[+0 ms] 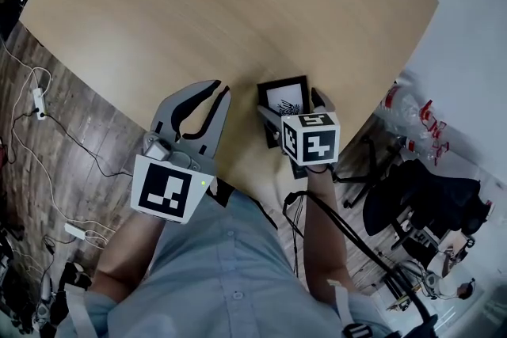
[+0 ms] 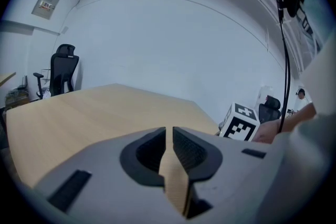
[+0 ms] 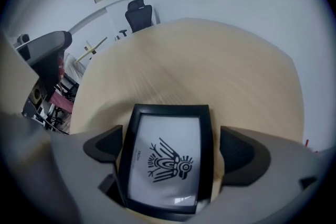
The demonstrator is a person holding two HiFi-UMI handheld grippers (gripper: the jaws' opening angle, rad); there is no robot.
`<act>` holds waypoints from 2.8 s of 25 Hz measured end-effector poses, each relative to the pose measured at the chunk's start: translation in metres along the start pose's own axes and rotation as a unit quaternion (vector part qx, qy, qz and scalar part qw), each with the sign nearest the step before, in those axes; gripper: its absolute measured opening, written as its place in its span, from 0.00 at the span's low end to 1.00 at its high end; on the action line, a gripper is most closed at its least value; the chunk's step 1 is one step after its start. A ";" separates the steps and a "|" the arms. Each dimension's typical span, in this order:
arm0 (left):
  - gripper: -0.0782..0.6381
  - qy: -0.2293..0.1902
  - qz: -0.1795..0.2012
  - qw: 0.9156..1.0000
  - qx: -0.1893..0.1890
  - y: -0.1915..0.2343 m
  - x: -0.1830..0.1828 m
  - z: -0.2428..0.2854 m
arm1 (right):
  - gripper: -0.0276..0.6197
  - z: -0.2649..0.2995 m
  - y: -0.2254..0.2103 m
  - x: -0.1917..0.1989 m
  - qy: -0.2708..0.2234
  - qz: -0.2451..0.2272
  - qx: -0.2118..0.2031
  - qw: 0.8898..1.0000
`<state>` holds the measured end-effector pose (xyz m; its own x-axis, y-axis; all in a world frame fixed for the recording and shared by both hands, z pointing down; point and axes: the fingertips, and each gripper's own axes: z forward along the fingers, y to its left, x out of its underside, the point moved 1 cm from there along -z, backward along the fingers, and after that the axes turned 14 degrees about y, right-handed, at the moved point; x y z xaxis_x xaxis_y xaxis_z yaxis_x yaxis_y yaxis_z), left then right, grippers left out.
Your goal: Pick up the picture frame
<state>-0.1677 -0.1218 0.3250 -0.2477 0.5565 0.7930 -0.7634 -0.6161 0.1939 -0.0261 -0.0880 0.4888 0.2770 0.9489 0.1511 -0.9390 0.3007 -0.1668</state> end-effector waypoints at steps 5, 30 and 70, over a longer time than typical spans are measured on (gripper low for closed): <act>0.17 0.001 -0.006 1.000 0.009 0.015 -0.001 0.002 | 0.90 0.004 0.004 -0.008 0.015 0.006 0.010 1.000; 0.41 0.090 0.010 0.992 0.085 0.000 0.018 0.033 | 0.84 -0.025 0.017 -0.008 -0.100 -0.037 0.002 0.994; 0.27 0.341 0.138 0.878 0.306 -0.077 0.087 0.098 | 0.78 -0.070 0.075 -0.007 -0.258 -0.264 0.015 0.929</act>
<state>-0.0726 -0.0804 0.4357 -0.8317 0.4149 0.3689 -0.2060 -0.8477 0.4889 -0.0838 -0.0654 0.4071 0.5735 0.4954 0.6524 -0.7071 0.7015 0.0889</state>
